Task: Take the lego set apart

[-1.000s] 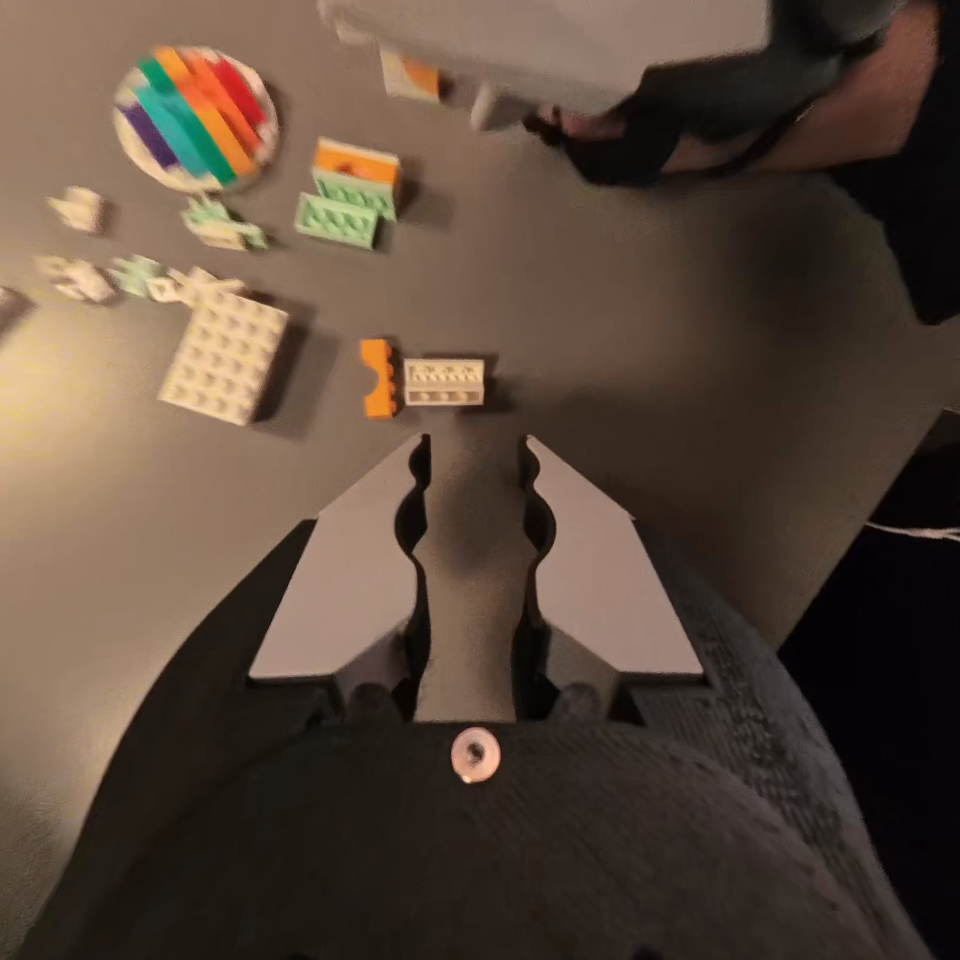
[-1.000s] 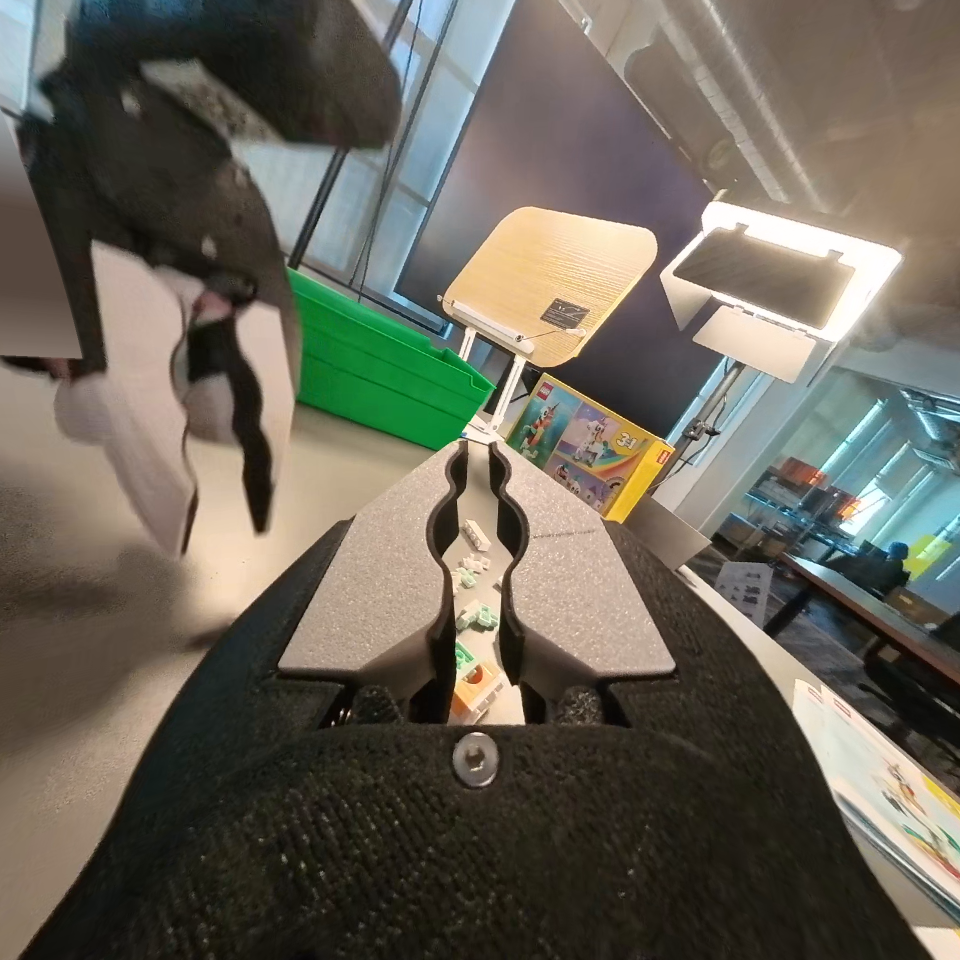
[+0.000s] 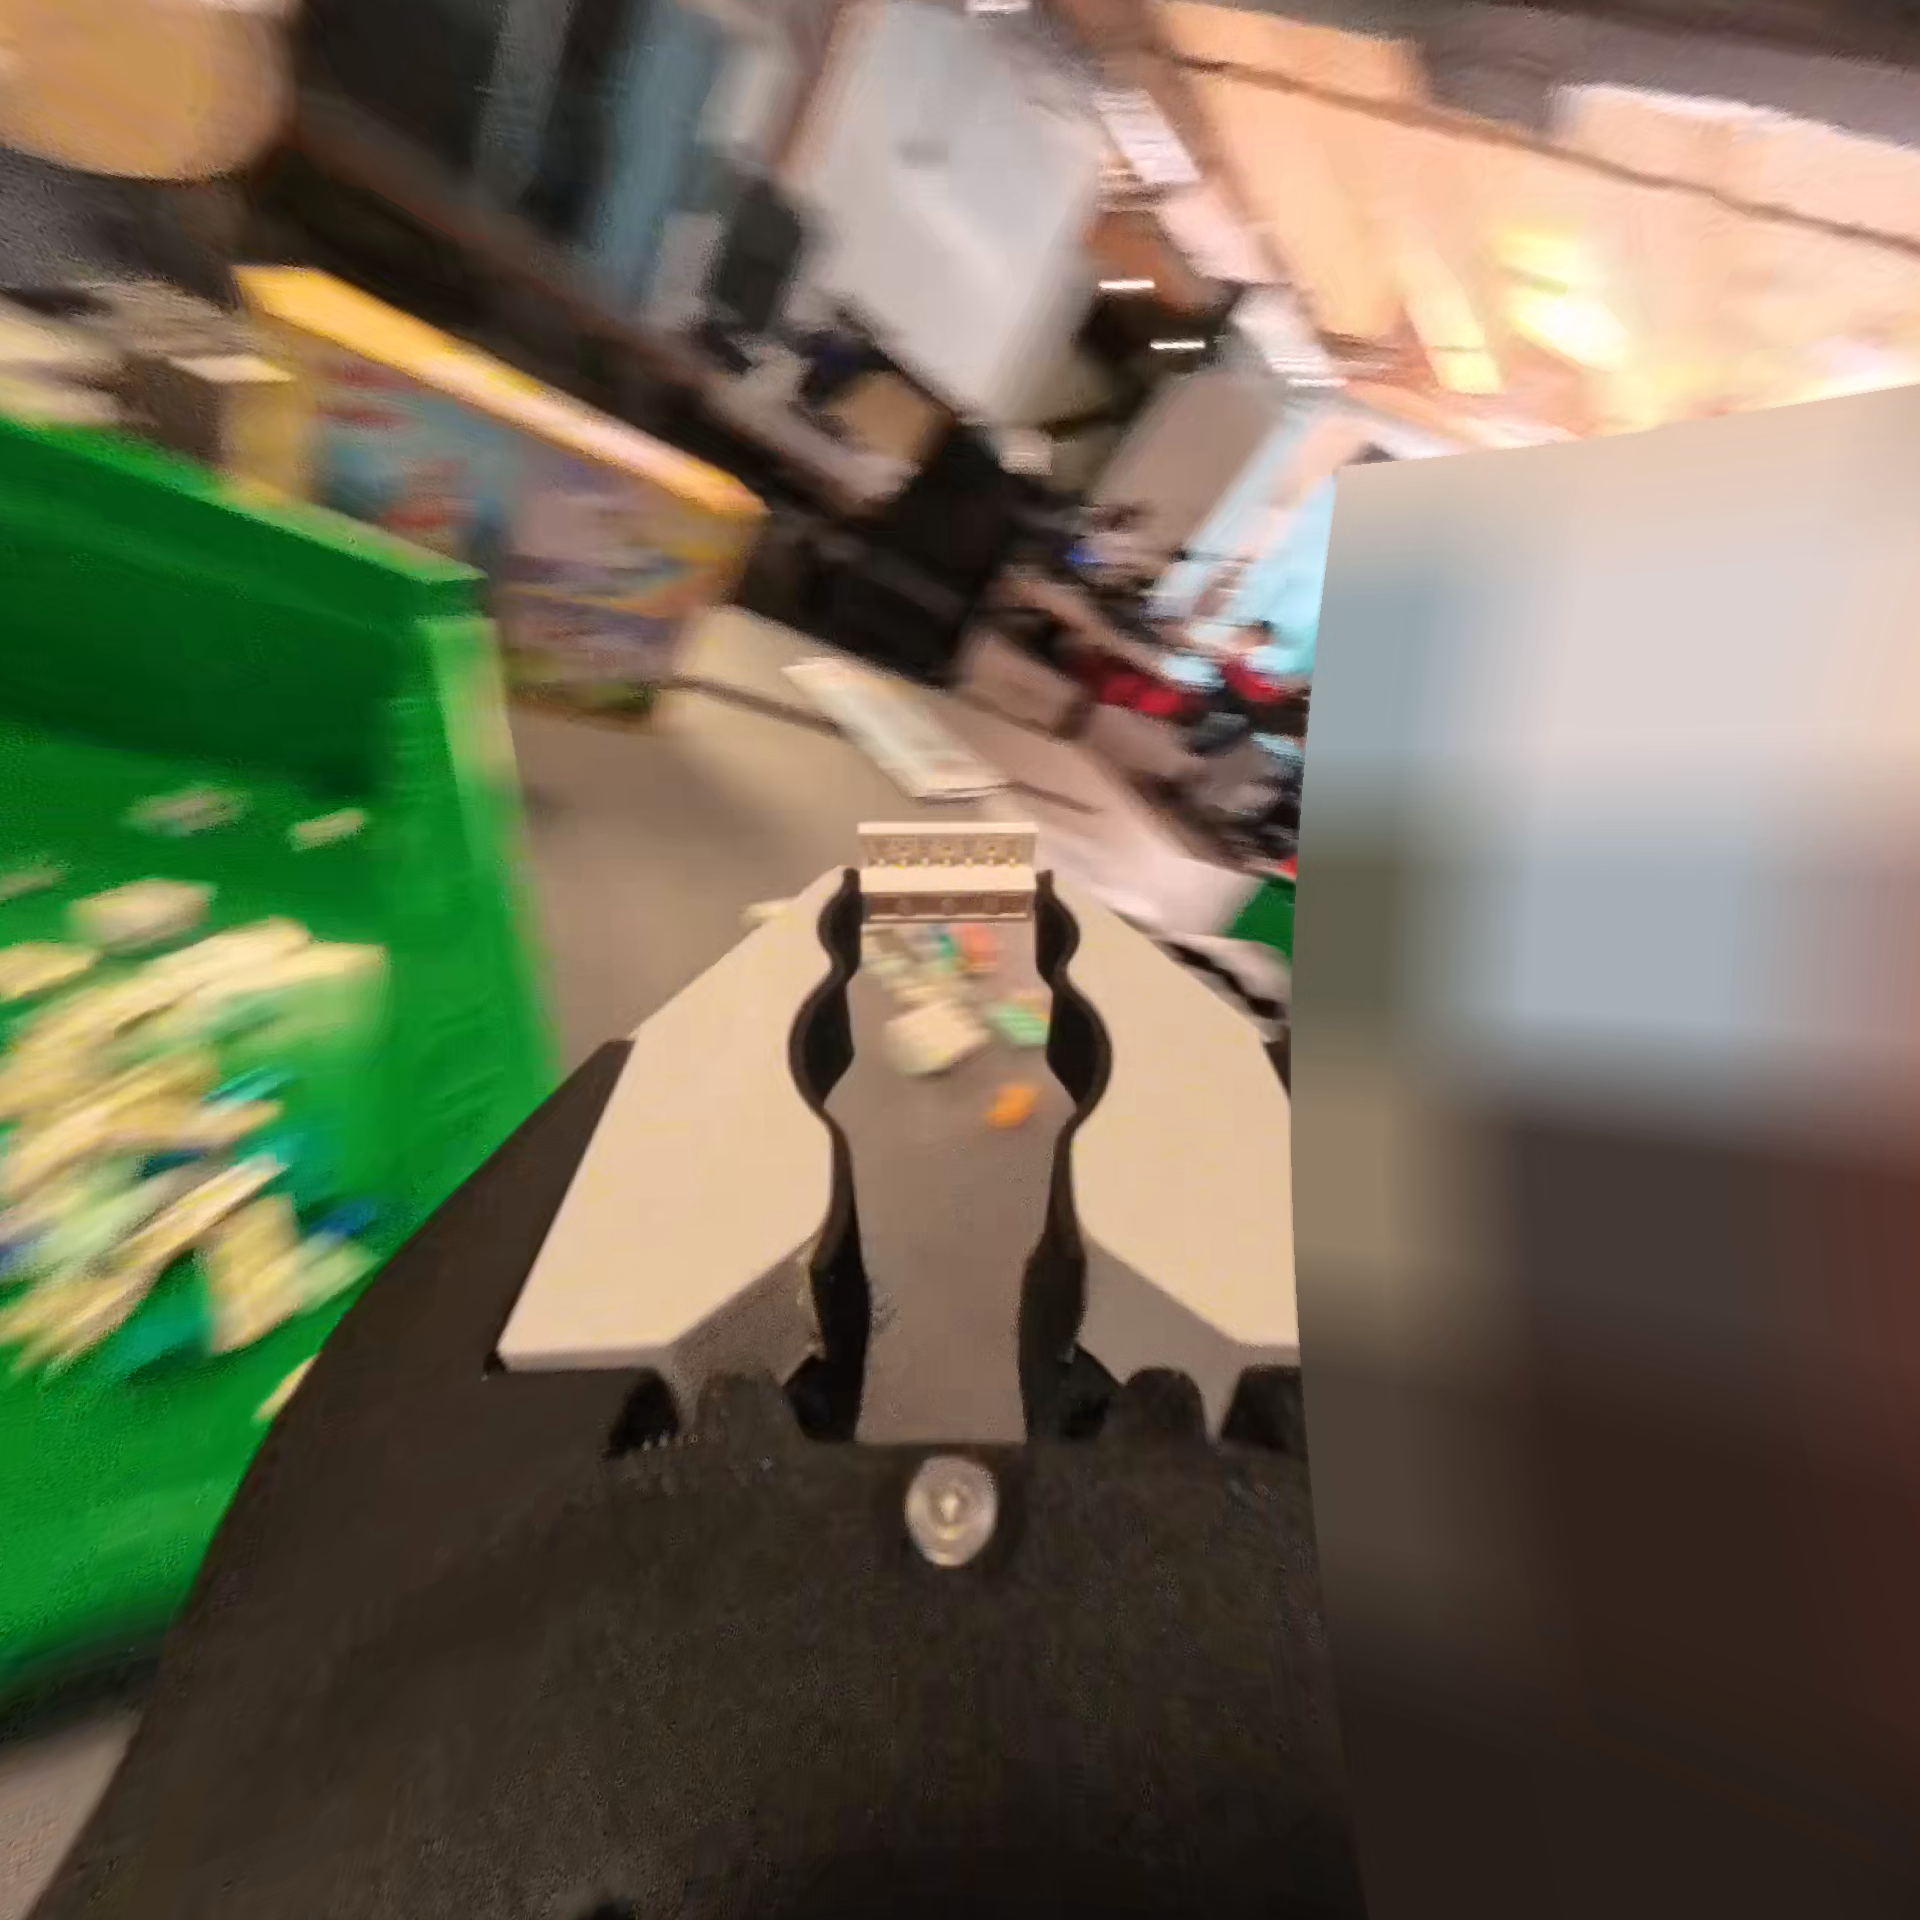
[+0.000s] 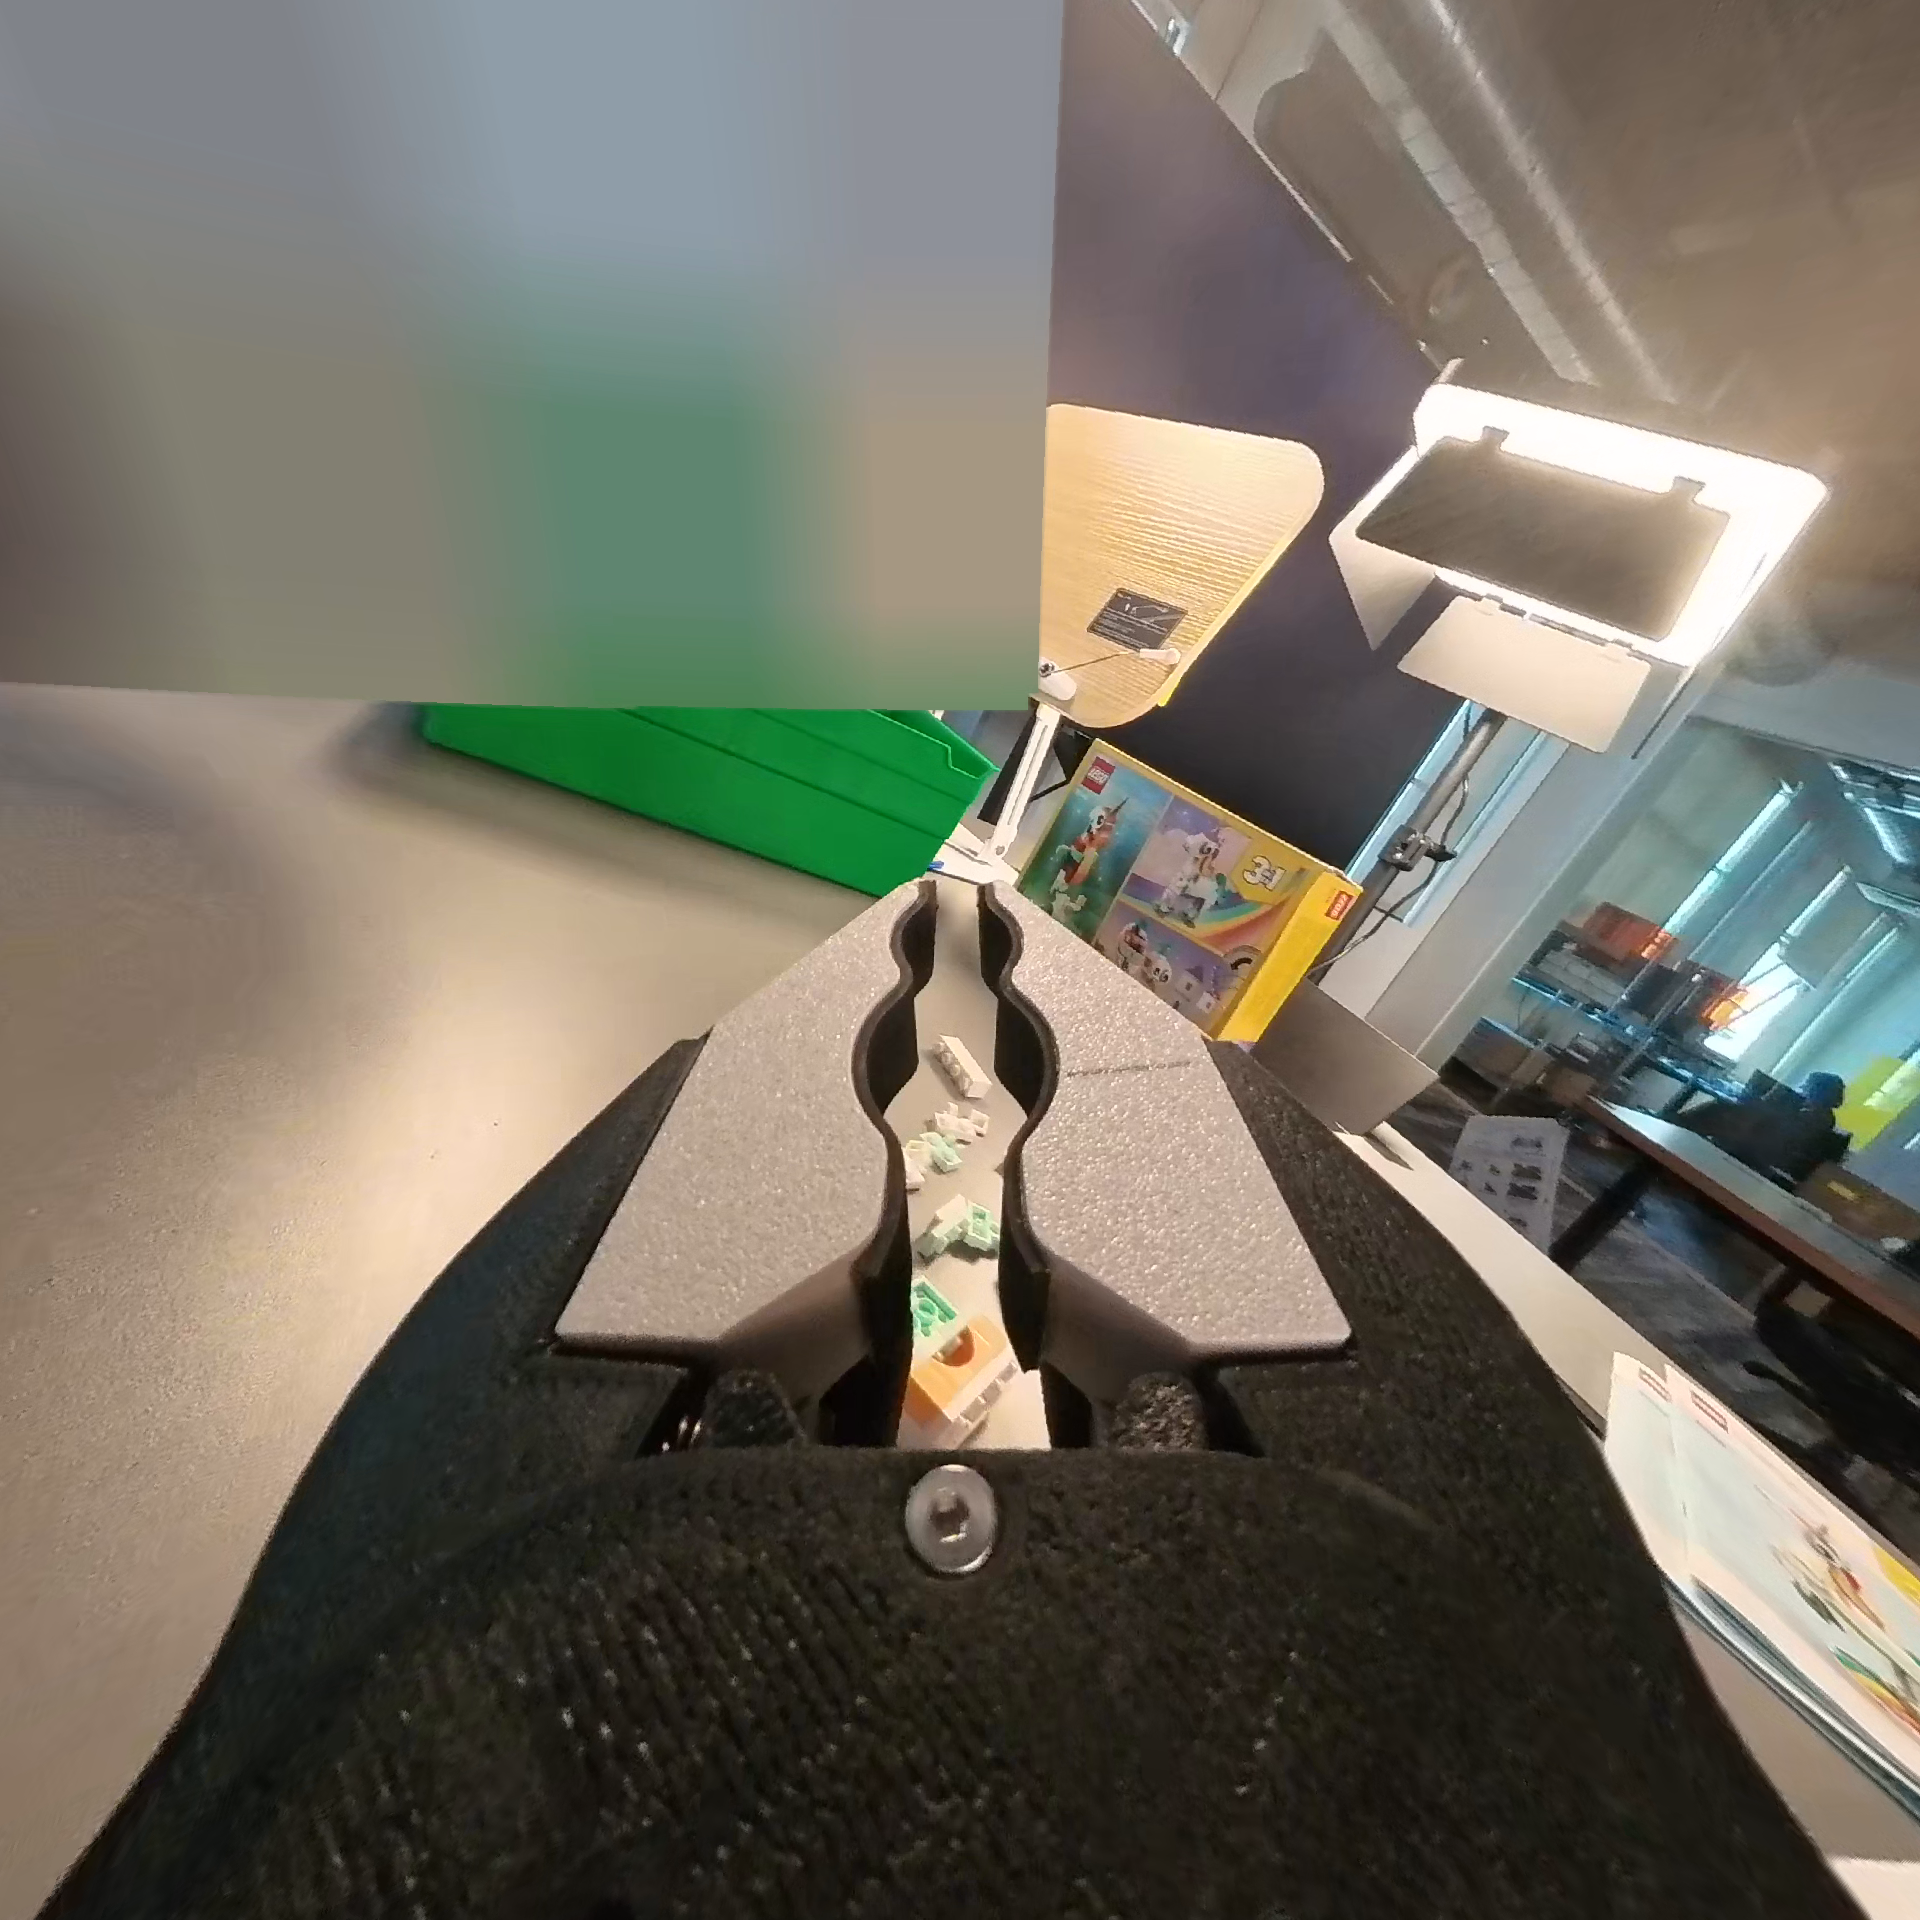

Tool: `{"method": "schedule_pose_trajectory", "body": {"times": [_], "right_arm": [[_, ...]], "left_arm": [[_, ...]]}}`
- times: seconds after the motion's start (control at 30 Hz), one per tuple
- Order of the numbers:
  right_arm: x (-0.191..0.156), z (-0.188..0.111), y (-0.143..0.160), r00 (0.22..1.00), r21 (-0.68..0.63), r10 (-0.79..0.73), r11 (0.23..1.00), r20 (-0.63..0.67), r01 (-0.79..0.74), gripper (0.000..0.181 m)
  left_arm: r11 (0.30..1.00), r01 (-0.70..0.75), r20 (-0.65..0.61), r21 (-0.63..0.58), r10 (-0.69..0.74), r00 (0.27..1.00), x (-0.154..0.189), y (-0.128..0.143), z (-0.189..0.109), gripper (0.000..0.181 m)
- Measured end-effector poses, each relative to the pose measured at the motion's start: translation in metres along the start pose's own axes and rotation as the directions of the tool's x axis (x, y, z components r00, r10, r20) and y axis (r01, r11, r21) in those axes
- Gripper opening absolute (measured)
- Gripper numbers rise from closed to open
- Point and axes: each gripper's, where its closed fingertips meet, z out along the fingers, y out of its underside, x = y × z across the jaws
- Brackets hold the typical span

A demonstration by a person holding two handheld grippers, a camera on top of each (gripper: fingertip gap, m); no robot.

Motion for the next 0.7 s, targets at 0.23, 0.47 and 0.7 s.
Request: {"method": "schedule_pose_trajectory", "body": {"times": [0.23, 0.47, 0.7], "right_arm": [[-0.002, 0.001, 0.001, 1.0, -0.003, -0.009, 1.0, 0.006, 0.009, 0.006], [-0.004, 0.001, 0.001, 1.0, -0.005, -0.017, 1.0, 0.014, 0.017, 0.006], [-0.004, 0.001, 0.002, 1.0, -0.009, -0.024, 1.0, 0.012, 0.024, 0.006]], "left_arm": [[0.992, 0.07, 0.575, -0.109, 0.005, 0.818, -0.12, 0.004, -0.063, 0.033], [0.92, 0.144, 0.717, -0.366, 0.18, 0.674, -0.156, 0.049, -0.068, 0.033], [0.923, 0.079, 0.737, -0.377, 0.248, 0.629, -0.152, 0.043, -0.064, 0.046]]}}
